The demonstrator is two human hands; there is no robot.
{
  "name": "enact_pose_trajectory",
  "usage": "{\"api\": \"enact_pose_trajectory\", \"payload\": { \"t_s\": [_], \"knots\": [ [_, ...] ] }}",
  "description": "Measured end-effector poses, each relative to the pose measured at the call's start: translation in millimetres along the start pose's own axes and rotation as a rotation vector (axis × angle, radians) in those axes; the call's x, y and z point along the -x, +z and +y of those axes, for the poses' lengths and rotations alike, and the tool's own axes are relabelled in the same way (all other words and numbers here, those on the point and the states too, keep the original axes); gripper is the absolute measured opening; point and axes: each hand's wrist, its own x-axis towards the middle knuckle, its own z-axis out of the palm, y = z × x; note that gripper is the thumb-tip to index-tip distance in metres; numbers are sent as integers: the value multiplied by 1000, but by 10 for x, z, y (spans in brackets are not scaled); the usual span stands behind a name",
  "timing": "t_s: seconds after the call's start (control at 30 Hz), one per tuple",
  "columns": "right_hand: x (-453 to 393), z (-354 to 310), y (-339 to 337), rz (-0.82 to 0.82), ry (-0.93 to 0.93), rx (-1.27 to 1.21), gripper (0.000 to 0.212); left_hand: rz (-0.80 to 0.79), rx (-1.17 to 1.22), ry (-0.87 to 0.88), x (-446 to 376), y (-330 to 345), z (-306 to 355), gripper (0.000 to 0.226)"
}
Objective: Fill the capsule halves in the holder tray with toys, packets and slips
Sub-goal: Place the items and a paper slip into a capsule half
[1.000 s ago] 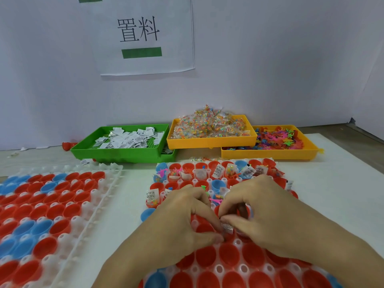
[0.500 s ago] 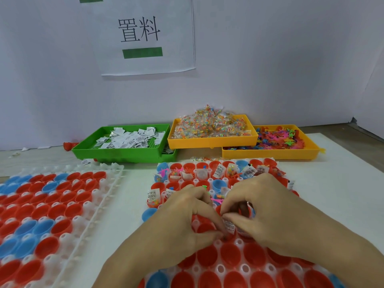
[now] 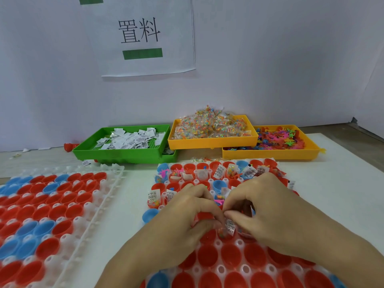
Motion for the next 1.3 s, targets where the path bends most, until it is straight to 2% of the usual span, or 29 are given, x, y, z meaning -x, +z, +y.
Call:
{"api": "enact_pose_trajectory", "payload": {
  "t_s": [0.13,0.47,0.8,1.0,1.3],
  "knots": [
    [7,8,-8,6,28,-28,11,17,-12,-12,-17,14,13,24],
    [8,-11,-21,-49,37,-49,8,78,37,-13,-6,3,-13,5],
    [9,-4,8,-43,0,-39,9,65,81,-7,14,-37,-39,7],
    [2,12,40,-40,-18,-35,24,82,88,-9,10,-29,-46,9],
    [20,40,-13,10,-31,-80,9,96,64,-21,13,-35,-73,14]
  ]
}}
